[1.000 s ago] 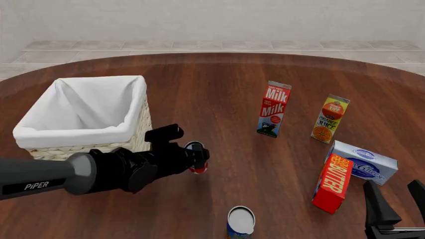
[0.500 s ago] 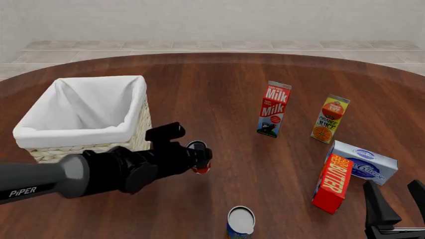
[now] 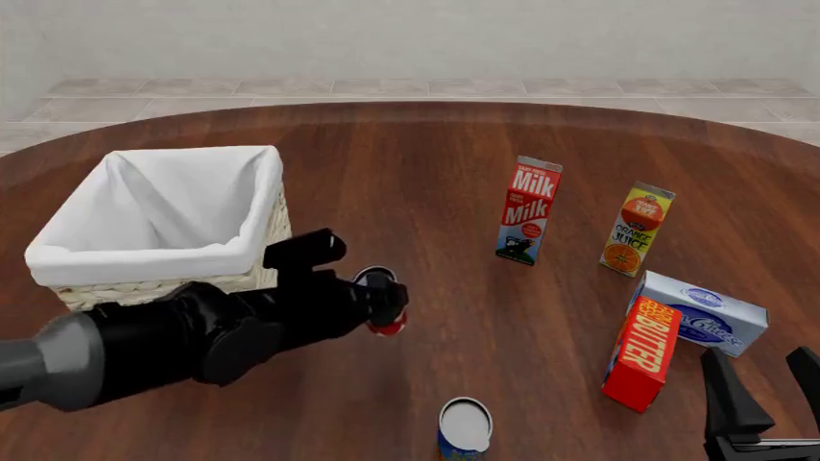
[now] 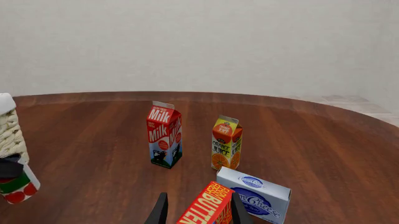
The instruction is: Pick up the tomato sauce, and put it in the basket.
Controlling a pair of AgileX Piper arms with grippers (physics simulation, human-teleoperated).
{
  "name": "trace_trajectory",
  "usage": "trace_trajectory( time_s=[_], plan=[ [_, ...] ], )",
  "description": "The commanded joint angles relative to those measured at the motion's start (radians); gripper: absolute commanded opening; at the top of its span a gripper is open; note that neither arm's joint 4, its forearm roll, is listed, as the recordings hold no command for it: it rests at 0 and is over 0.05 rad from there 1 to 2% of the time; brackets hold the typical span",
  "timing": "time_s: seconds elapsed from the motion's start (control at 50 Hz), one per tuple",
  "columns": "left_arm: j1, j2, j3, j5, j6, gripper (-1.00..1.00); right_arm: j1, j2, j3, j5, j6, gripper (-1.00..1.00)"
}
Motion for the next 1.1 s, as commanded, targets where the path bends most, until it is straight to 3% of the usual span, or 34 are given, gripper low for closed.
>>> trace_trajectory(
  time_s=[0.02, 0.52, 0.56, 1.1],
  plan=[
    [-0.017, -0.099, 0.022, 0.046, 0.004, -1.0, -0.003, -0.005, 0.001, 0.004, 0.0, 1.0],
    [-0.061, -0.313, 0.048, 0.181, -0.03, -1.0, -0.003, -0.005, 0.001, 0.004, 0.0, 1.0],
    [-0.102, -0.315, 0.044, 0.196, -0.093, -1.0, -0.003, -0.005, 0.001, 0.004, 0.0, 1.0],
    [-0.091, -0.601, -0.054, 0.484, -0.096, -1.0, -0.003, -0.005, 0.001, 0.004, 0.0, 1.0]
  ],
)
